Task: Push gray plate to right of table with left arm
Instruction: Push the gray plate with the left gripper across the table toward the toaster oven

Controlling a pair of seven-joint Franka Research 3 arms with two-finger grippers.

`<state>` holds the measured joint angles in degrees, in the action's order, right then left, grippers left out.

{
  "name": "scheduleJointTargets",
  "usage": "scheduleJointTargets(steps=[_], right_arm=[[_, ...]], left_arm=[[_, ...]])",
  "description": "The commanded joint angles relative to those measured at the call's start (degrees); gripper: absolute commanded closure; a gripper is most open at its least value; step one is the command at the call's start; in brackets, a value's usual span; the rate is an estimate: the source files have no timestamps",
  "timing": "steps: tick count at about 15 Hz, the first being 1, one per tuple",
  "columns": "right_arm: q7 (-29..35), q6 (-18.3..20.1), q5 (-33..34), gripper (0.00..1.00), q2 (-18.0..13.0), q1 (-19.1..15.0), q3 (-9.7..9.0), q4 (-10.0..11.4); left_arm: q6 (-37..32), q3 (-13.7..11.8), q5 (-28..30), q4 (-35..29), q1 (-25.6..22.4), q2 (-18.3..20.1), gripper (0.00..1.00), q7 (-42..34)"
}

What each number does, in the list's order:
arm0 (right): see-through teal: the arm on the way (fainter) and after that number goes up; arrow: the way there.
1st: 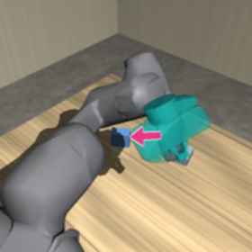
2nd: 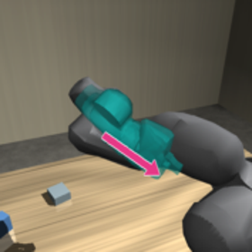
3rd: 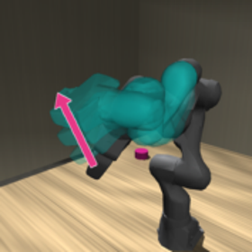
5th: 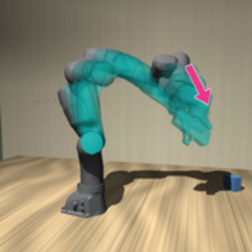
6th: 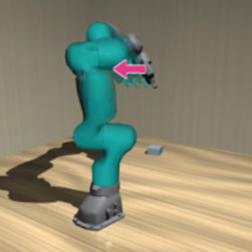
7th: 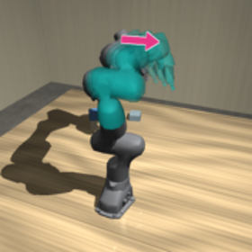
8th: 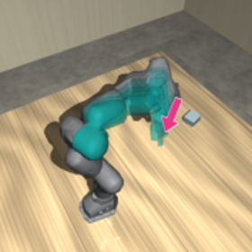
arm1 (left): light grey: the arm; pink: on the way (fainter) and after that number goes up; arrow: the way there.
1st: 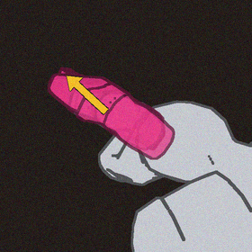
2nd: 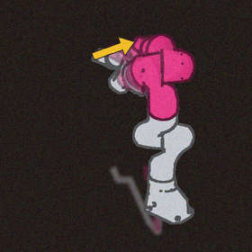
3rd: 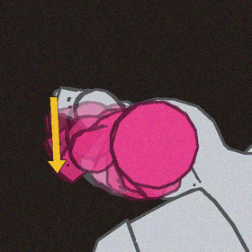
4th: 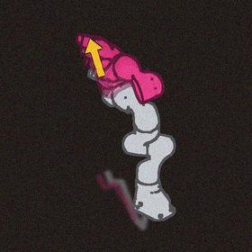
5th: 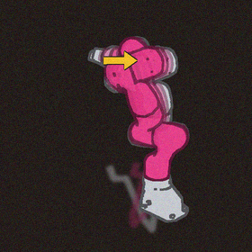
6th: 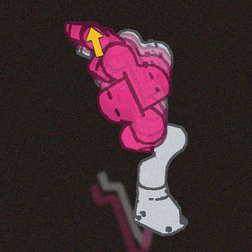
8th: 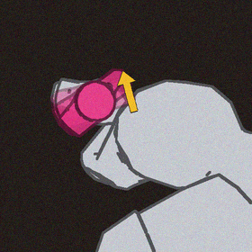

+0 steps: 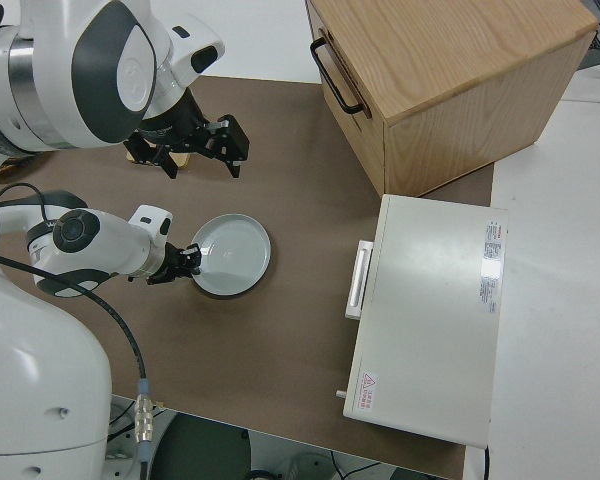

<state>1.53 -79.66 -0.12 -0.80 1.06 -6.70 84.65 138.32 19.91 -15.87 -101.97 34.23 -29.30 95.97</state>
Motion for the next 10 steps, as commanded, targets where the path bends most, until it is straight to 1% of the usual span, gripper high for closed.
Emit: scheduleJointTargets(steps=[1, 2, 3, 4, 5, 8, 10], right_arm=[[0.1, 0.8, -0.6, 0.017, -0.2, -1.2, -0.77, -0.5], [0.1, 0.8, -0.6, 0.017, -0.2, -1.2, -0.86, -0.5], [0.1, 0.8, -0.6, 0.017, -0.2, -1.2, -0.86, -0.5], [0.1, 0.8, -0.6, 0.017, -0.2, -1.2, -0.77, -0.5], [0.1, 0.8, -0.6, 0.017, -0.2, -1.2, -0.77, -0.5], [0.1, 0.8, -0.6, 0.017, -0.2, -1.2, -0.86, -0.5], [0.1, 0.8, -0.6, 0.017, -0.2, -1.2, -0.86, -0.5]], left_arm=[[-2.2, -0.9, -1.3, 2.7, -0.6, -0.9, 0.46, 0.3], [-3.0, -0.9, -1.2, 2.8, -1.2, -0.6, 0.33, 0.1], [-4.3, -1.0, -1.2, 3.4, -1.4, -0.5, 0.17, 0.0], [-5.8, -1.0, -1.0, 4.7, -1.6, -0.5, 0.03, 0.0], [-8.0, -1.0, -0.8, 5.8, -1.6, -0.4, 0.01, 0.0], [-15.2, -1.3, -0.6, 8.8, -2.3, 0.4, 0.01, -0.3], [-20.9, -0.1, -0.5, 9.2, -5.8, 2.2, 0.01, -4.6]])
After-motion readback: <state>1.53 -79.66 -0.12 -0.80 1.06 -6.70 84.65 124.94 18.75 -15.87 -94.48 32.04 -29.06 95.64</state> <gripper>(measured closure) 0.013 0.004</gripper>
